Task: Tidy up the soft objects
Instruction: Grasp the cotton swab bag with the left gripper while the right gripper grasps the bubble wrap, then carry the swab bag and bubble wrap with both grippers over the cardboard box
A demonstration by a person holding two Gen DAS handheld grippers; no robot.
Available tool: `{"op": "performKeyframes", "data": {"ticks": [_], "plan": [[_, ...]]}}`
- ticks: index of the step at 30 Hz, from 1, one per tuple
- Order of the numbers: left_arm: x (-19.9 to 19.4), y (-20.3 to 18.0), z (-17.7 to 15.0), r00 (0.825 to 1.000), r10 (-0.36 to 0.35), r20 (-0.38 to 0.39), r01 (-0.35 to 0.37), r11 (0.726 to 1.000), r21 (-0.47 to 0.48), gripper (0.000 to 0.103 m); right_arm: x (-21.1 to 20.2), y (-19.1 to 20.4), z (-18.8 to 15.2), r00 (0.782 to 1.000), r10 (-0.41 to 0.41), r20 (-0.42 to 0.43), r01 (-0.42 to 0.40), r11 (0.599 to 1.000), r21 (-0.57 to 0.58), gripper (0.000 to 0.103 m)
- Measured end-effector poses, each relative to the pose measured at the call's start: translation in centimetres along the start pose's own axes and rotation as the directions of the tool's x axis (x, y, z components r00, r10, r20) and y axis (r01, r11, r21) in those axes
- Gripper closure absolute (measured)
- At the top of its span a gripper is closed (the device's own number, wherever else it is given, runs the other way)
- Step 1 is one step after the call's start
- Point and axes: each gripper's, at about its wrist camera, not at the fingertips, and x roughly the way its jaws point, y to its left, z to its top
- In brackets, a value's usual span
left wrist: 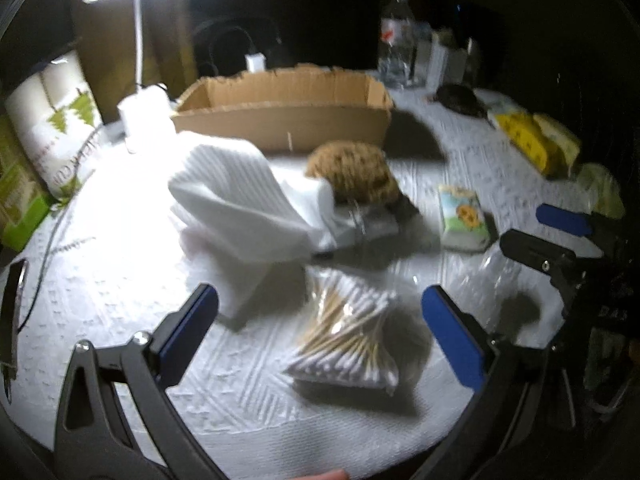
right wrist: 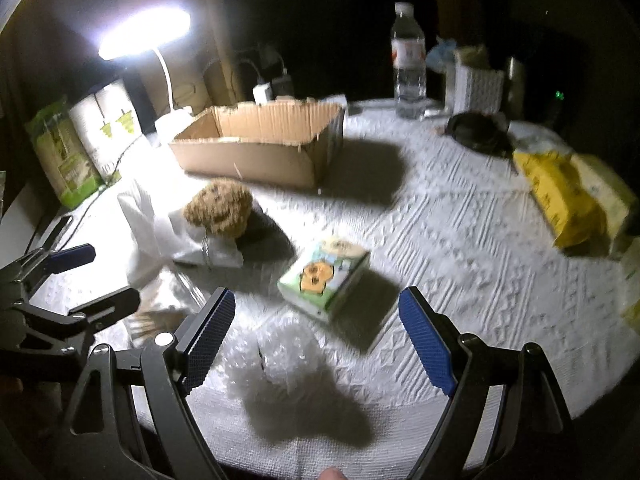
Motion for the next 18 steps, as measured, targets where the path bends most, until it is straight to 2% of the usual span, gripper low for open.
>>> {"op": "performKeyframes", "data": {"ticks": [3, 5, 7, 11, 13, 14, 15, 16, 18], "plan": [[1.4, -0.4, -0.4, 0.999, -0.006, -0.041, 0.007, 1.0, 0.018, 0.003, 0.9, 0.1, -0.7, 0.998, 0.044, -0.035, -0.045, 0.999, -0.007, 0.016], [2.2, -0.6, -0.6, 0.998, -0.012, -0.068, 0.013, 1.0, 0.028, 0.016, 1.2, 0.3, -1.1, 0.997, 0.064, -0.053, -0.065, 0.998, -0.02, 0.016], [3.1, -1.0, -0.9, 0.995, -0.013, -0.099, 0.017, 0.999, 0.042, 0.019, 1.7, 0.4, -1.6, 0.994, 0.079, -0.072, -0.081, 0.996, -0.023, 0.016], [4.1, -1.8, -1.4, 0.991, -0.01, -0.132, 0.021, 0.996, 0.083, 0.037, 2.6, 0.5, -2.2, 0.989, 0.106, -0.106, -0.109, 0.994, -0.018, 0.016], [4.4, -2.1, -1.6, 0.99, -0.006, -0.139, 0.02, 0.995, 0.094, 0.04, 2.8, 0.6, -2.5, 0.985, 0.133, -0.113, -0.135, 0.991, -0.012, 0.017], [4.4, -2.2, -1.7, 0.99, -0.009, -0.138, 0.022, 0.996, 0.092, 0.045, 2.8, 0.7, -2.4, 0.983, 0.144, -0.116, -0.146, 0.989, -0.011, 0.024], [4.3, -2.2, -1.6, 0.99, -0.011, -0.139, 0.024, 0.995, 0.093, 0.046, 2.9, 0.7, -2.4, 0.98, 0.162, -0.119, -0.164, 0.986, -0.01, 0.037], [4.3, -2.4, -1.6, 0.99, -0.011, -0.139, 0.024, 0.995, 0.095, 0.048, 2.9, 0.8, -2.4, 0.974, 0.193, -0.123, -0.195, 0.981, -0.009, 0.044], [4.0, -2.2, -1.5, 0.99, -0.019, -0.136, 0.031, 0.995, 0.09, 0.054, 2.8, 1.3, -2.2, 0.975, 0.185, -0.12, -0.191, 0.981, -0.04, 0.051]]}}
